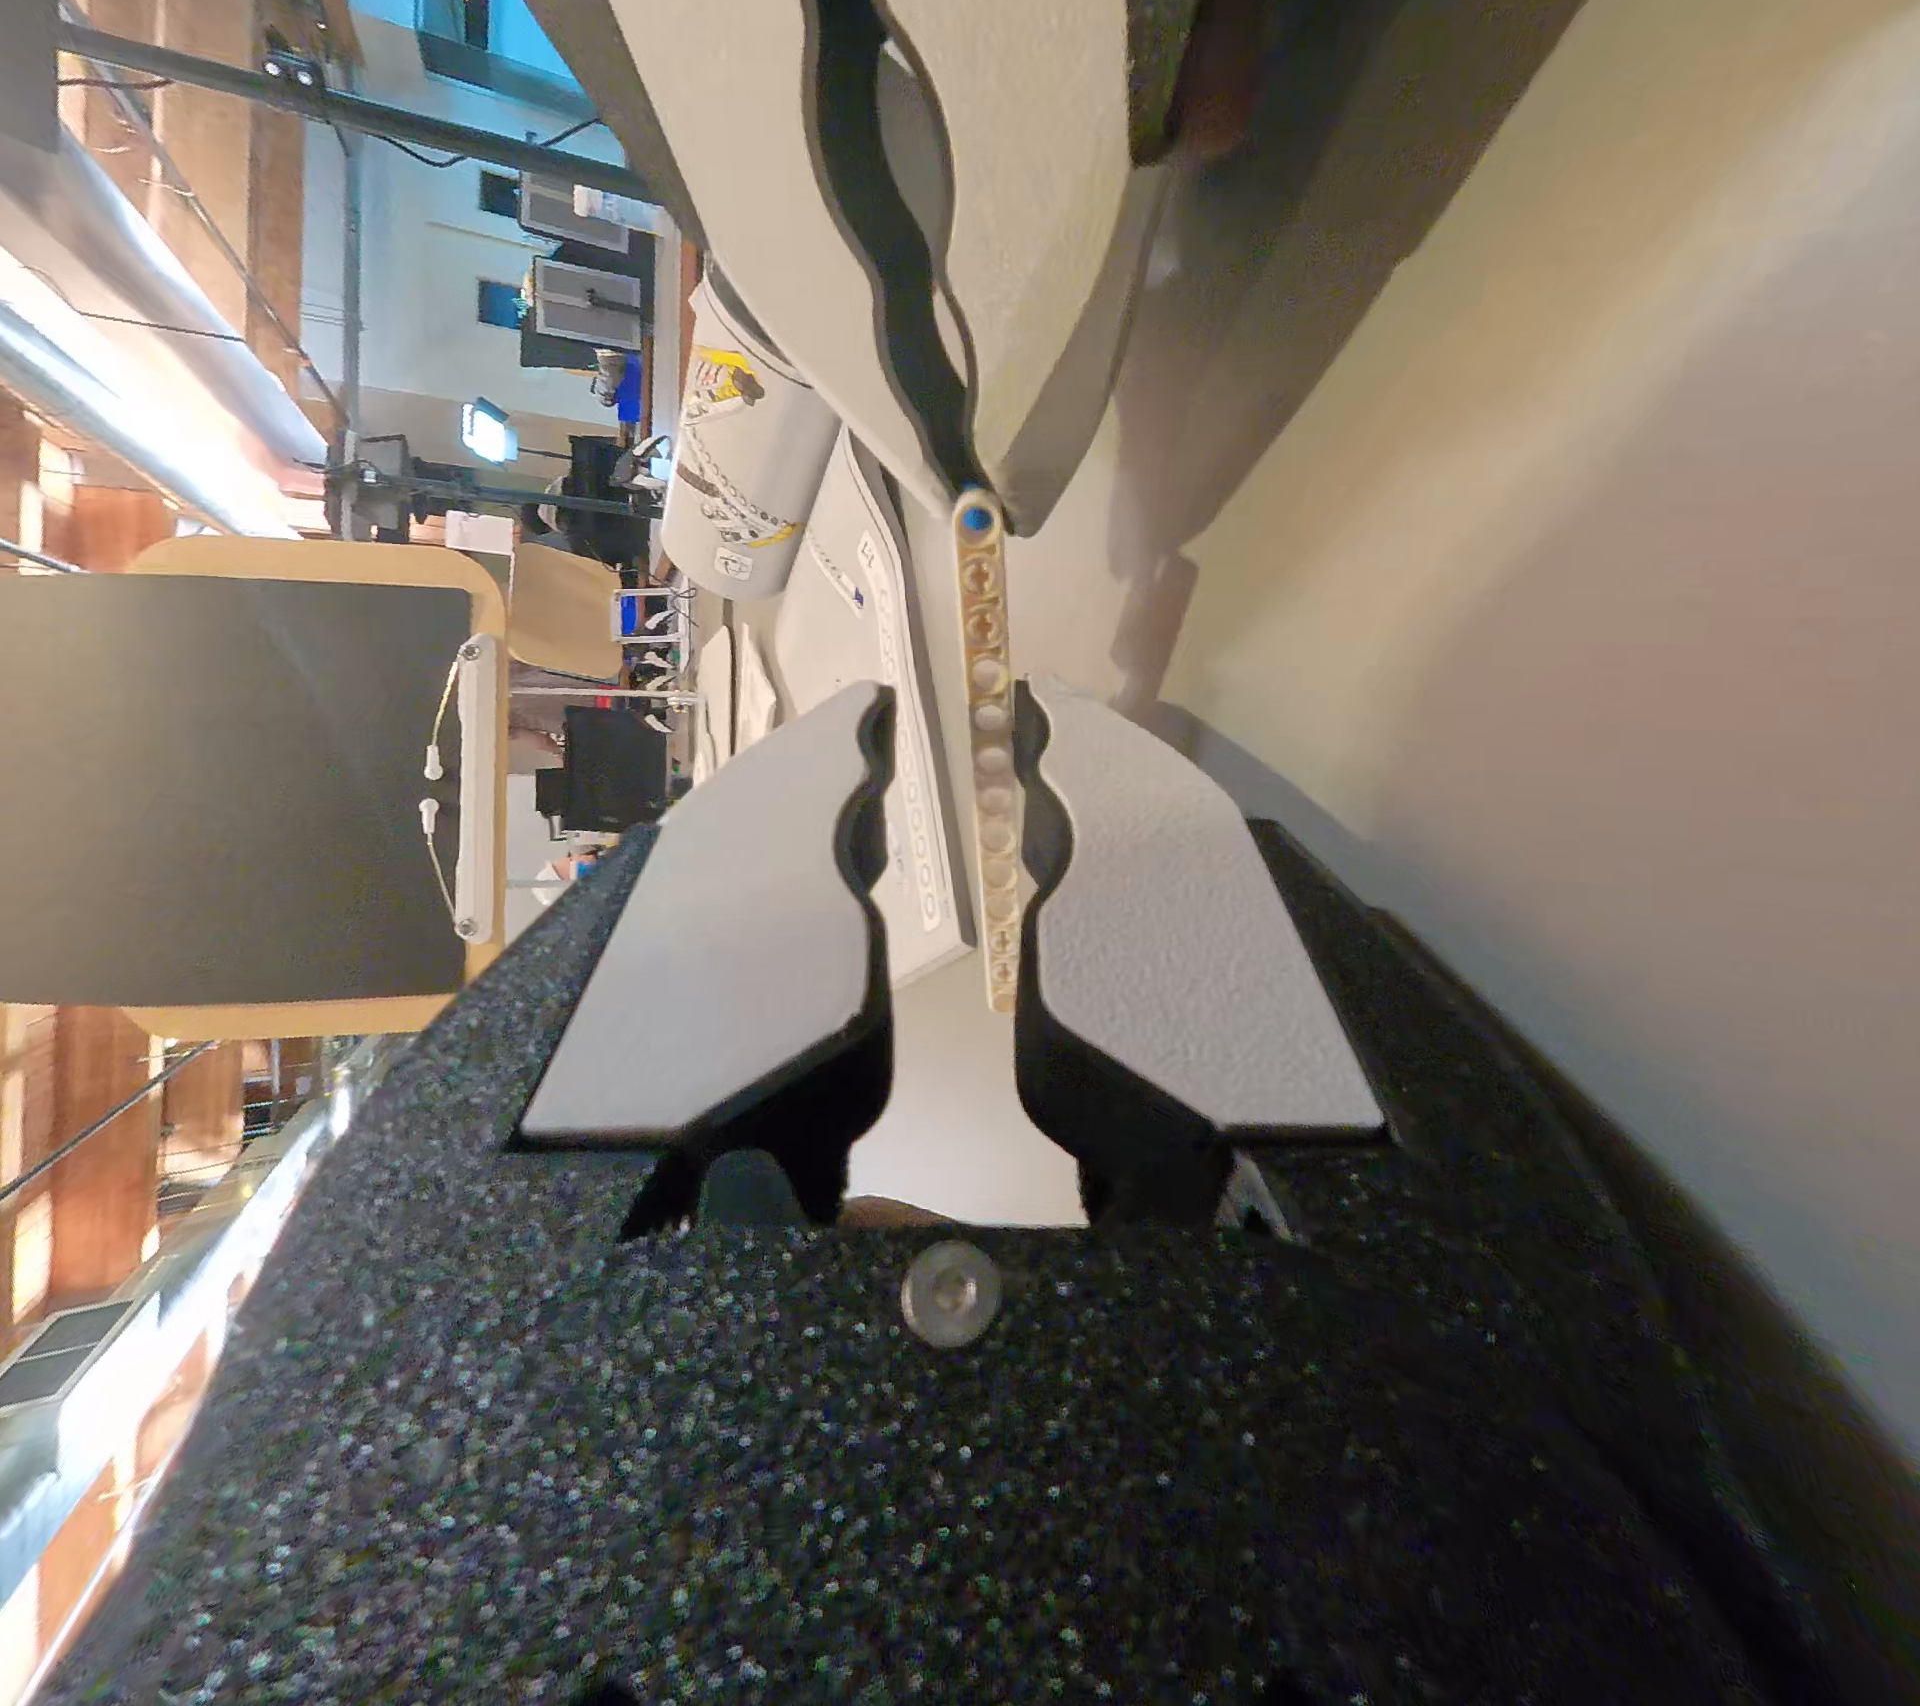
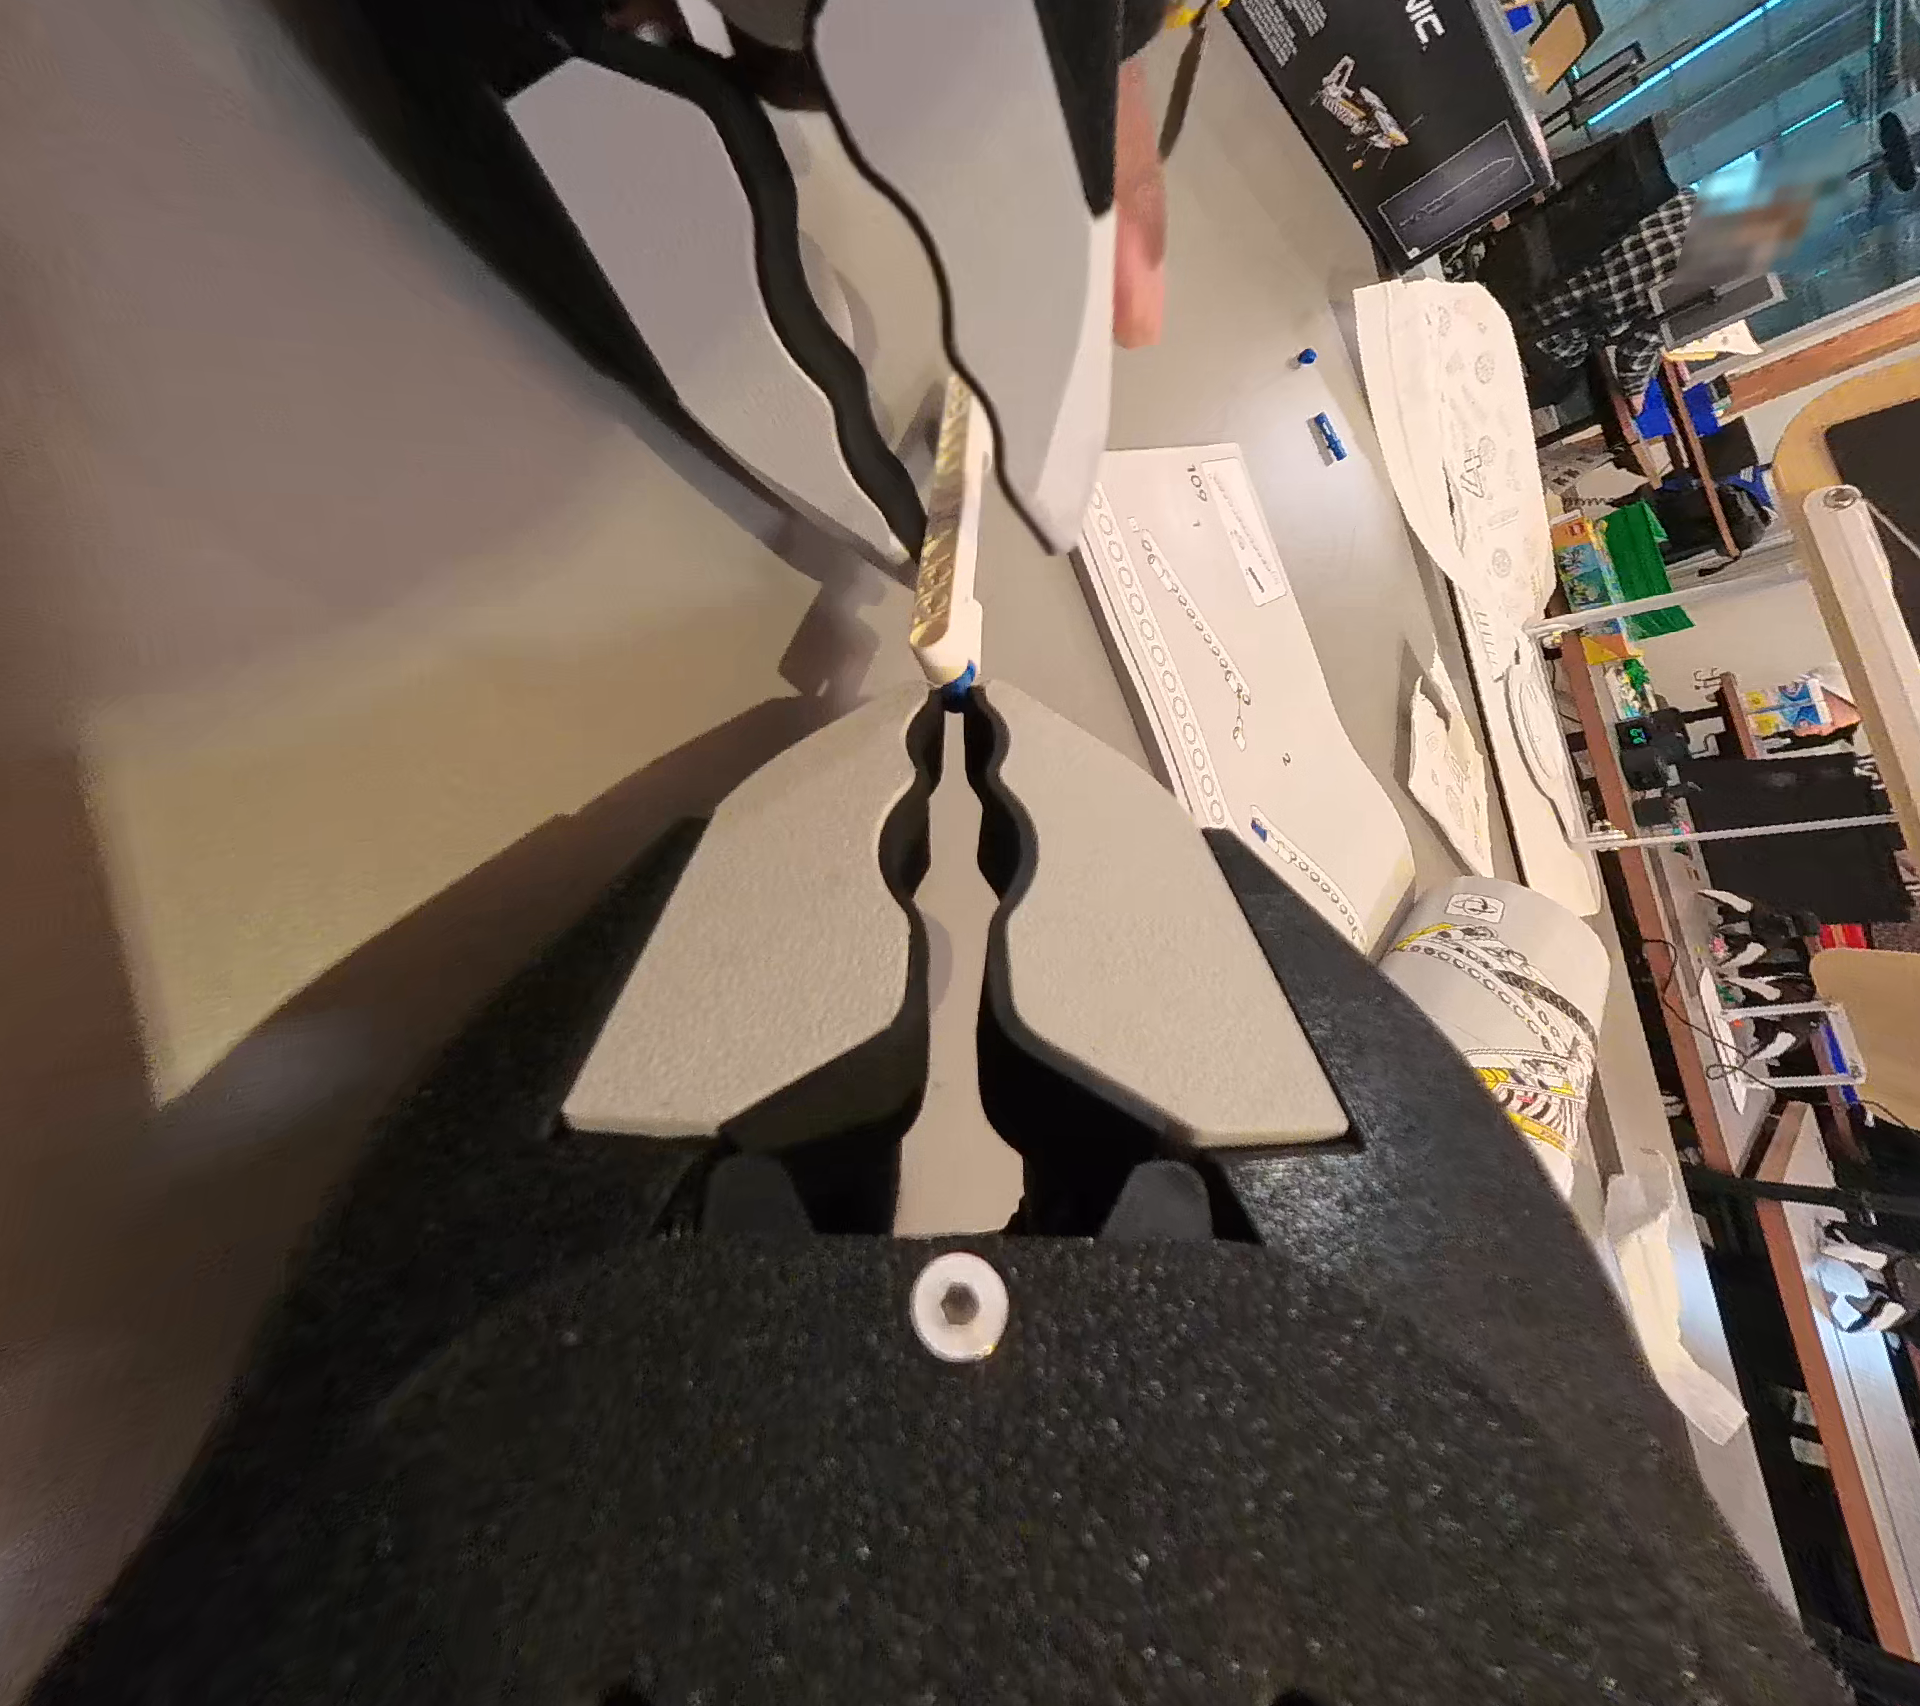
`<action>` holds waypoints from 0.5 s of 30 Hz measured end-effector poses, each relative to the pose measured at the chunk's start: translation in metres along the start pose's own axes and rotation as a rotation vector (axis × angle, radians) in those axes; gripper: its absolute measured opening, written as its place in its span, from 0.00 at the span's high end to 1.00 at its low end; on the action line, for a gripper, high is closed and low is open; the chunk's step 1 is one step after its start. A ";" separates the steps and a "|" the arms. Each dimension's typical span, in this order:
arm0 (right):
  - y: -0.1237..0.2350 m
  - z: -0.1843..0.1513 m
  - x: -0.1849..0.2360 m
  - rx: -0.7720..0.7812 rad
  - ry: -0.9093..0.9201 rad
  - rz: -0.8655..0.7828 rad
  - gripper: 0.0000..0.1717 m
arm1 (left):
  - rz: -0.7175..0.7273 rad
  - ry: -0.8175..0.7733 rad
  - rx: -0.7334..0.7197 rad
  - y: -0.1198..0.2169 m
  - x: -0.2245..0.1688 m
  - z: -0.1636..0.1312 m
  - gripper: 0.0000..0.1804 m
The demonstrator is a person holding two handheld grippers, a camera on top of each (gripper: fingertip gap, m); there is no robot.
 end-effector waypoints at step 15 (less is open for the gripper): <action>0.007 0.001 0.006 -0.004 0.075 -0.031 0.98 | -0.013 -0.065 -0.045 -0.008 -0.005 0.008 0.95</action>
Point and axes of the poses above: each gripper's, where its closed fingertips meet, y back along the fingers, z out of its top, x = y × z across the jaws, the point moved 4 cm from there along y, back along the fingers, and after that the axes turned 5 degrees about y, right-handed, at the moved point
